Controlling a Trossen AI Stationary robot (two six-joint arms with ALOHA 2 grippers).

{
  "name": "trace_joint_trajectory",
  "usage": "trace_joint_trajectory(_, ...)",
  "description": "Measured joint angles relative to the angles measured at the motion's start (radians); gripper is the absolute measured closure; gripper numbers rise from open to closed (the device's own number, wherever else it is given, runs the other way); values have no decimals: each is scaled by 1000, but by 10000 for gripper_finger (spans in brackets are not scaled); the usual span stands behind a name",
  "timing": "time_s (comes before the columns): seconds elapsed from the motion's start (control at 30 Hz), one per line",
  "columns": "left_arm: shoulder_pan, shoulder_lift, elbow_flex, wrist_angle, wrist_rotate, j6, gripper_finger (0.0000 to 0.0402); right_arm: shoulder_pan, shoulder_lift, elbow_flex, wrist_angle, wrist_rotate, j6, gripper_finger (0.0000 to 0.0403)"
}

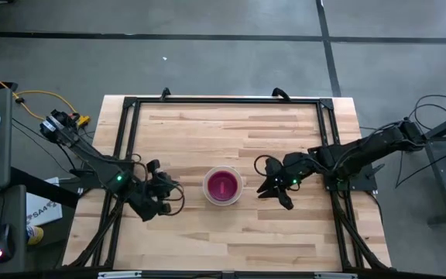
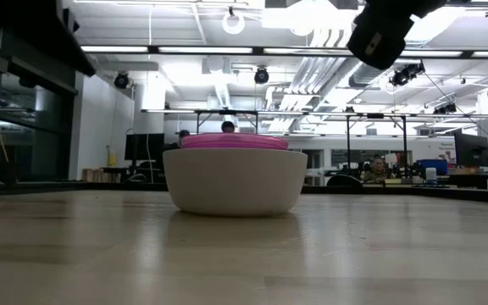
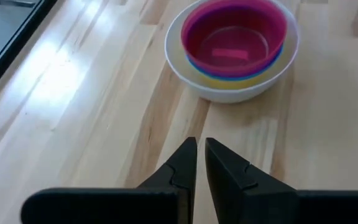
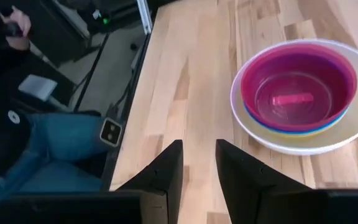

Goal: Nest bowls inside each other
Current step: Return to Home Position

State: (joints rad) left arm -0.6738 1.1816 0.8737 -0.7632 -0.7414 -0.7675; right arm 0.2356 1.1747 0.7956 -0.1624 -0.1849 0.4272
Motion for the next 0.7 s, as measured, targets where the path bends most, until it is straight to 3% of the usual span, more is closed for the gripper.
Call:
trace_joint_trajectory(0.37,-99,-112,-164,99,-85,32,368,-2,-132,0,-26,-6,-37,314)
trace_joint_trajectory(0.7,-99,-318,-303,278,-27,238,368,-2,-274,0,-90,-12,-44,314)
